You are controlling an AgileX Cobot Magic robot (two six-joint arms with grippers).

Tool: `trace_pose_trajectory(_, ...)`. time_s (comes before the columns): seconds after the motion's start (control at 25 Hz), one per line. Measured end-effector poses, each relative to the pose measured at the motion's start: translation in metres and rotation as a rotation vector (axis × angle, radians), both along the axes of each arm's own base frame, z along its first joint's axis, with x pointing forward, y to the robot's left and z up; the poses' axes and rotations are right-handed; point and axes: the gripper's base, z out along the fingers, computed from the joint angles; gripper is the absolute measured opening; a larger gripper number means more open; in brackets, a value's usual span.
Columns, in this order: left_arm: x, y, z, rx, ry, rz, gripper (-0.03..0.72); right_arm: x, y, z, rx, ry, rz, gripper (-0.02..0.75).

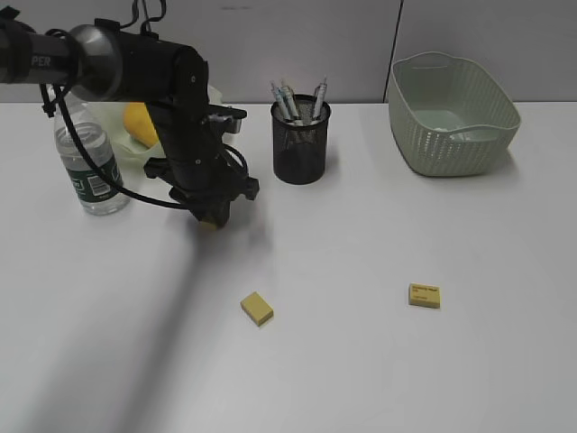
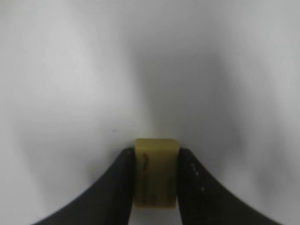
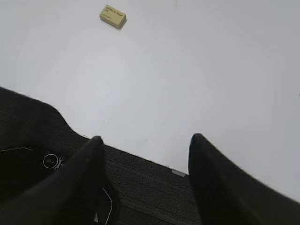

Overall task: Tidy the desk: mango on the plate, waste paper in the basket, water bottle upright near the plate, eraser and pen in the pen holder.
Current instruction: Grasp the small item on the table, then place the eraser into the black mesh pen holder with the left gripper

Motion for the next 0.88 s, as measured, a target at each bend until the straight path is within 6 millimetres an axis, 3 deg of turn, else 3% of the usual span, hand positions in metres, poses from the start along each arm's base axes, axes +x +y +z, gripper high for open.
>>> trace_pose_trajectory(0.48, -0.001, 0.000, 0.008, 0.019, 0.039, 0.000, 0.203, 0.000, 0.000, 0.000, 0.000, 0.000, 0.000, 0.453)
trace_pose_trajectory(0.64, 0.006, -0.004, 0.044, -0.023, -0.033, 0.003, 0.202, 0.000, 0.000, 0.000, 0.000, 0.000, 0.000, 0.445)
trace_pose_trajectory(0.88, 0.020, -0.012, 0.125, -0.146, -0.252, 0.004, 0.202, 0.000, 0.000, 0.000, 0.000, 0.000, 0.000, 0.445)
